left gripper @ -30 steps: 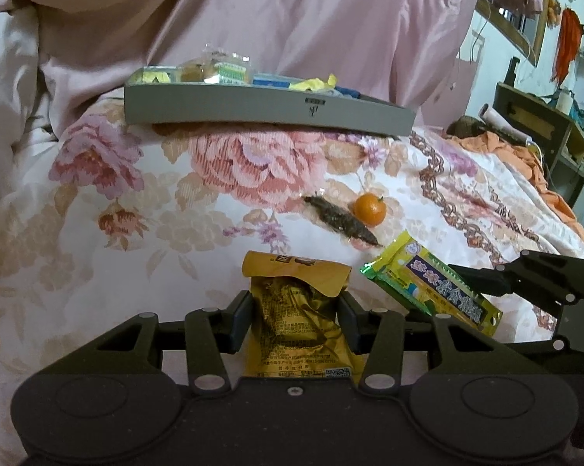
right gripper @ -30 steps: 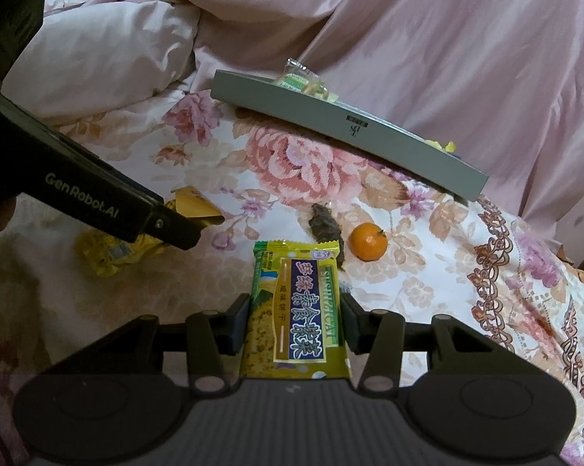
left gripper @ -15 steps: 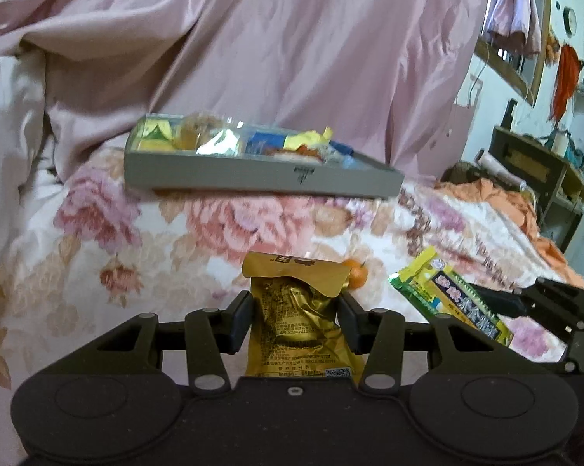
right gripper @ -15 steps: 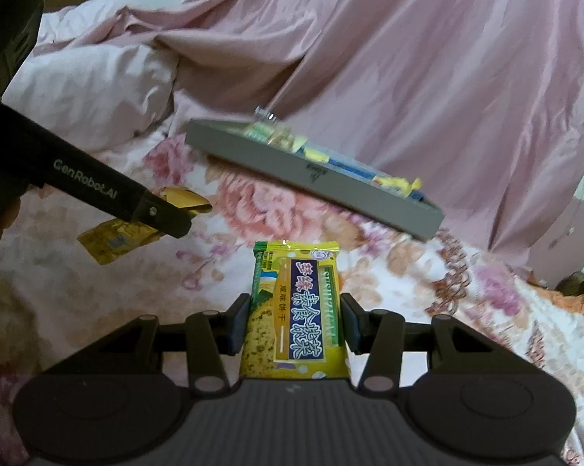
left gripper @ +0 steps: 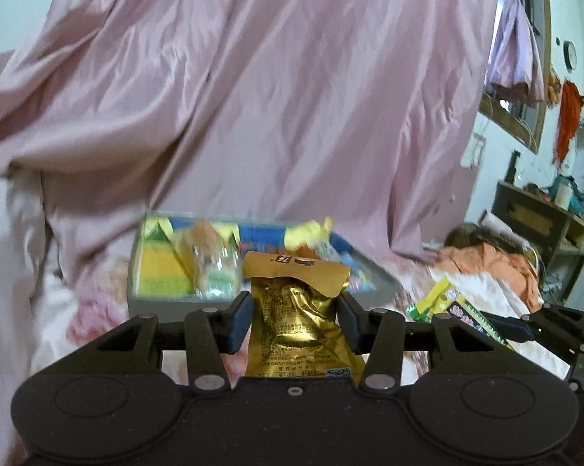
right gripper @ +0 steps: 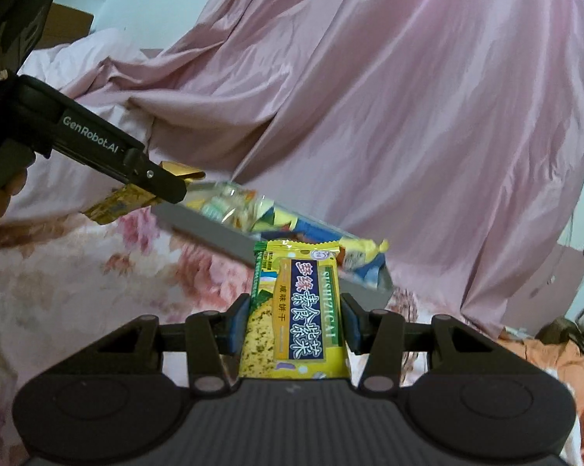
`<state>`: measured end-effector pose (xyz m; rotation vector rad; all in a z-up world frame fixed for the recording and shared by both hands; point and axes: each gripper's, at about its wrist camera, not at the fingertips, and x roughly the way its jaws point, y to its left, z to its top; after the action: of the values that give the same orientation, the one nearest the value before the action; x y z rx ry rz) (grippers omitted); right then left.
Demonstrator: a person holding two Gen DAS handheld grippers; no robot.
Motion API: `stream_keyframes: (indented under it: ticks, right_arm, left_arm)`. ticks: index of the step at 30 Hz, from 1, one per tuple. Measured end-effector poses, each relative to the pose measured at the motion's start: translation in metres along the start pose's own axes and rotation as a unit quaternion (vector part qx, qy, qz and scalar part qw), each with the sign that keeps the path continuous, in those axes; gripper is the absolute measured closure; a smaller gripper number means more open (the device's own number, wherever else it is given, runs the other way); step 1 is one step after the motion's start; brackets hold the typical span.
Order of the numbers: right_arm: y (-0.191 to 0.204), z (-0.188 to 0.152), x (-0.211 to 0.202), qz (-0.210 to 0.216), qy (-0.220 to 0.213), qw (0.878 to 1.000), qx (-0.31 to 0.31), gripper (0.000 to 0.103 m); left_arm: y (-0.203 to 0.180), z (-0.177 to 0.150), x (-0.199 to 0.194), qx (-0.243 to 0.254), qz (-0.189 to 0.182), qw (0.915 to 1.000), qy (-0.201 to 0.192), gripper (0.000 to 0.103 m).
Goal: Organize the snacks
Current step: 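Lower both packs into the grey tray and open both tools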
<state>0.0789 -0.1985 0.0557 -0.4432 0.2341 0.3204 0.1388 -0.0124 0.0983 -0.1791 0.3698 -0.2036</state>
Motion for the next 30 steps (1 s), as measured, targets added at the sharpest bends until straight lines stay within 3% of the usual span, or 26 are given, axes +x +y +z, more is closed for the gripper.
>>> stream_keyframes:
  ticks: [8,12,19,30]
  right_arm:
    - [-0.015,0.035,0.035,0.011,-0.011,0.999,-0.035,0.05]
    - [-0.021,0.035,0.052,-0.011,-0.043,0.999,-0.018,0.05]
    - [-0.036,0.015,0.09,-0.038,-0.05,0.998,0.004,0.05]
    - [-0.072,0.019,0.183,-0.051,-0.032,0.996,0.069,0.05]
  left_arm:
    - [0.012,0.043,0.032,-0.011,0.018,0.9996,-0.017,0.053]
    - [0.017,0.054,0.057,-0.02,0.021,0.9994,-0.02,0.053]
    - [0.014,0.063,0.119,-0.008,0.011,0.9998,-0.013,0.053]
    - [0.013,0.055,0.207,0.024,0.0,0.9993,0.028,0.053]
